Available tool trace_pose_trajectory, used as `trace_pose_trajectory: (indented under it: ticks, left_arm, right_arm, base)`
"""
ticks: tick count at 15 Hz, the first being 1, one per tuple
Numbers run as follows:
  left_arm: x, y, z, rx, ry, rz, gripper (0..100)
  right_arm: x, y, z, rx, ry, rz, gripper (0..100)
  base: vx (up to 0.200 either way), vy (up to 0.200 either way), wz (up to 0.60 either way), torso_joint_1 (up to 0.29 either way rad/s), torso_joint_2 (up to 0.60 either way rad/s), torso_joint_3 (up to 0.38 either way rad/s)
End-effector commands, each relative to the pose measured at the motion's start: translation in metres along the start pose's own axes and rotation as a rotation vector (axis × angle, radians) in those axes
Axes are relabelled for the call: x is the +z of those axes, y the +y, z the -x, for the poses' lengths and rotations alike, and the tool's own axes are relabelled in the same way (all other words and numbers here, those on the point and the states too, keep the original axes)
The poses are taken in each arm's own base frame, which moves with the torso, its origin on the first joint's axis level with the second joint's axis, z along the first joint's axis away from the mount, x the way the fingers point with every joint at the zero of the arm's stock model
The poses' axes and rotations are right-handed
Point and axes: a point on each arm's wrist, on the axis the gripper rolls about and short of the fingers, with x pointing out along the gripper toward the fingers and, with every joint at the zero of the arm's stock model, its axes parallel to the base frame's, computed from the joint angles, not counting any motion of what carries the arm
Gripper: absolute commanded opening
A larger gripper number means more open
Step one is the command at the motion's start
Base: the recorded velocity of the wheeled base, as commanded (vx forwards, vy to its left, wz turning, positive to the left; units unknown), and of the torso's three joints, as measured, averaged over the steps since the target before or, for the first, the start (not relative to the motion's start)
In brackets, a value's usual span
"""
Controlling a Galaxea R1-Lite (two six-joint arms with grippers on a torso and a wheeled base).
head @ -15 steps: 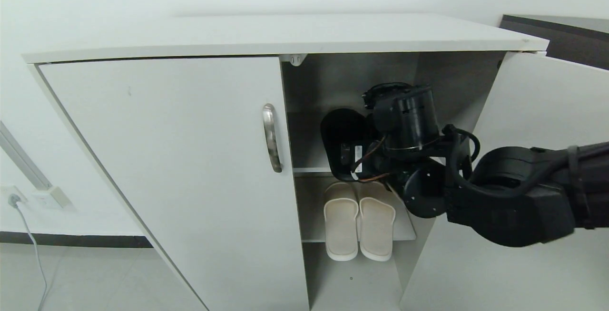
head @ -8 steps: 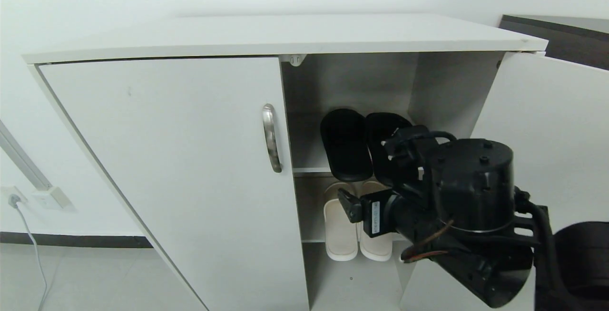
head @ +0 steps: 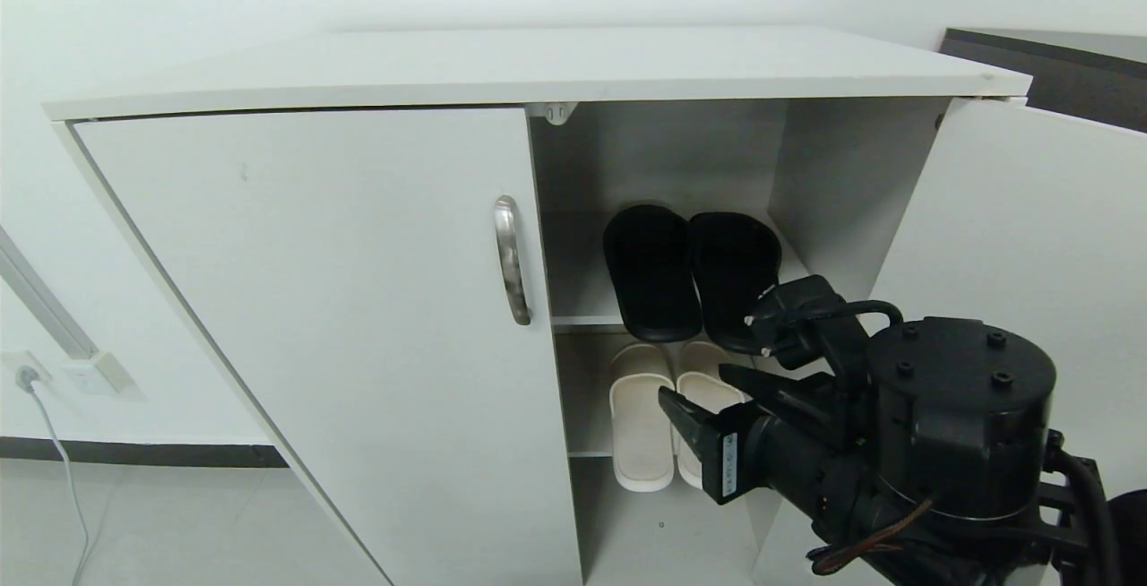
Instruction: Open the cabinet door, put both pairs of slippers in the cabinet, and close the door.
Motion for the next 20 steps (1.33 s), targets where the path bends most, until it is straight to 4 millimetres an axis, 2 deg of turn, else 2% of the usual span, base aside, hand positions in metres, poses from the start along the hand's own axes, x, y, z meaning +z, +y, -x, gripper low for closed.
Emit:
trace_pose_trajectory:
  ticks: [1, 15, 20]
  left_arm:
    - [0.0000, 0.0000, -0.0001, 0.000, 0.001, 0.000, 0]
    - [0.0000, 0.0000, -0.0001, 0.000, 0.001, 0.000, 0]
    - [0.0000, 0.0000, -0.0001, 0.000, 0.001, 0.000, 0]
  right_arm:
    - [-0.0027, 0.0011, 0.0017, 0.006, 0.008, 0.006, 0]
    - [-0.0110, 0.0012, 0.0012, 0.002, 0.034, 0.030, 0]
    - [-0.0117, 0.0010, 0.0003, 0.000, 0.037, 0.031, 0]
  base:
    - [0.000, 0.000, 0.00, 0.000, 0.00, 0.000]
    - [0.000, 0.000, 0.00, 0.000, 0.00, 0.000]
    - [-0.200, 0.000, 0.00, 0.000, 0.00, 0.005]
